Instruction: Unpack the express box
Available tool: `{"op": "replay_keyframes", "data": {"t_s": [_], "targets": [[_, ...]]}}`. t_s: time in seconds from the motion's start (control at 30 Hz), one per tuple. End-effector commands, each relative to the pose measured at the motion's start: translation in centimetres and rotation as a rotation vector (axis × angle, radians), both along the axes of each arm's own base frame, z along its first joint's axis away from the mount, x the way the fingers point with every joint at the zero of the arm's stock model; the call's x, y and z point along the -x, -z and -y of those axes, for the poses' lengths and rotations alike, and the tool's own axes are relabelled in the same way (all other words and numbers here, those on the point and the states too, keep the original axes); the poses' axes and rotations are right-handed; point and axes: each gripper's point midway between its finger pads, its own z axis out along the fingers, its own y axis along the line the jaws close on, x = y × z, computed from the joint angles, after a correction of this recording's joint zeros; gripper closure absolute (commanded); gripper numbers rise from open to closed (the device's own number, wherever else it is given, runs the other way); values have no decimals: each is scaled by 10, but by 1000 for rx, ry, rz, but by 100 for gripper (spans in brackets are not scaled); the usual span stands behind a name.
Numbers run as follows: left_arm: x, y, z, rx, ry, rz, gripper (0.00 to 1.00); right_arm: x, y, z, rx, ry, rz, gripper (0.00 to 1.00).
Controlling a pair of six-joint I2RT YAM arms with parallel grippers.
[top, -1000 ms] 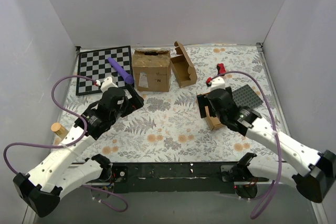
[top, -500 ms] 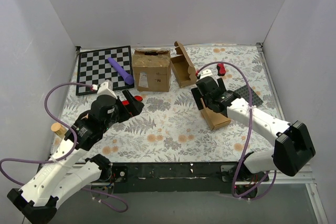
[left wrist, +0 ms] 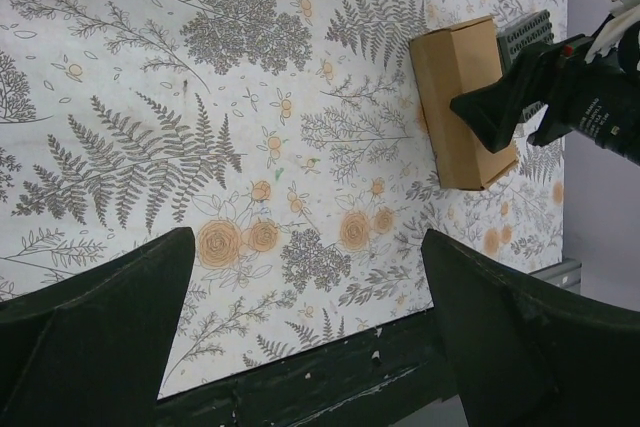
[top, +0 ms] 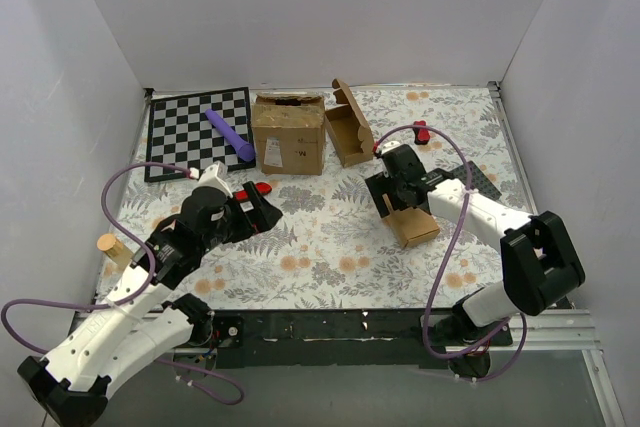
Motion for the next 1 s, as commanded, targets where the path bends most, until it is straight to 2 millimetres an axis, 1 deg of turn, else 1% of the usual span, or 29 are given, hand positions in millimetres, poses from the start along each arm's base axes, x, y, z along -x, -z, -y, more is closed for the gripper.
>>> {"op": "replay_keyframes", "data": {"t_s": [0.0, 0.13, 0.3, 0.37, 0.4, 0.53, 0.6, 0.63, 0.7, 0.73, 0.8, 0.83, 0.9, 0.97], "targets": [[0, 1, 6, 8, 36, 4, 2, -6, -1, -11, -77, -16, -10, 2], [-2, 5, 10, 8, 46, -4, 2, -7, 6, 0, -48, 34, -25, 2], [-5, 10, 15, 8, 56, -21, 2, -8, 3, 12, -35, 88, -3, 2], [-7, 10, 17, 11, 57, -19, 2, -8, 6, 13, -34, 87, -12, 1], [-7, 11, 18, 11, 59, -24, 2, -6, 11, 12, -31, 84, -31, 1], [-9, 13, 21, 12, 65, -34, 2, -3, 21, 9, -43, 105, -77, 2], [-9, 13, 19, 7, 50, -39, 2, 2, 26, 9, -44, 112, -105, 2], [-9, 7, 18, 22, 45, -25, 2, 5, 30, 11, -46, 126, -118, 2], [-9, 4, 17, 33, 41, -8, 2, 11, 36, 9, -60, 131, -141, 4], [-9, 3, 17, 35, 43, -3, 2, 18, 42, 11, -64, 138, -162, 8], [-8, 6, 18, 31, 46, -11, 2, 22, 43, 5, -104, 130, -169, 15], [-8, 8, 18, 27, 49, -18, 2, 23, 43, 3, -120, 128, -170, 24], [-8, 17, 20, 20, 55, -48, 2, 27, 42, -3, -162, 128, -177, 33], [-8, 19, 22, 25, 58, -57, 2, 30, 43, -4, -170, 128, -196, 45]]}}
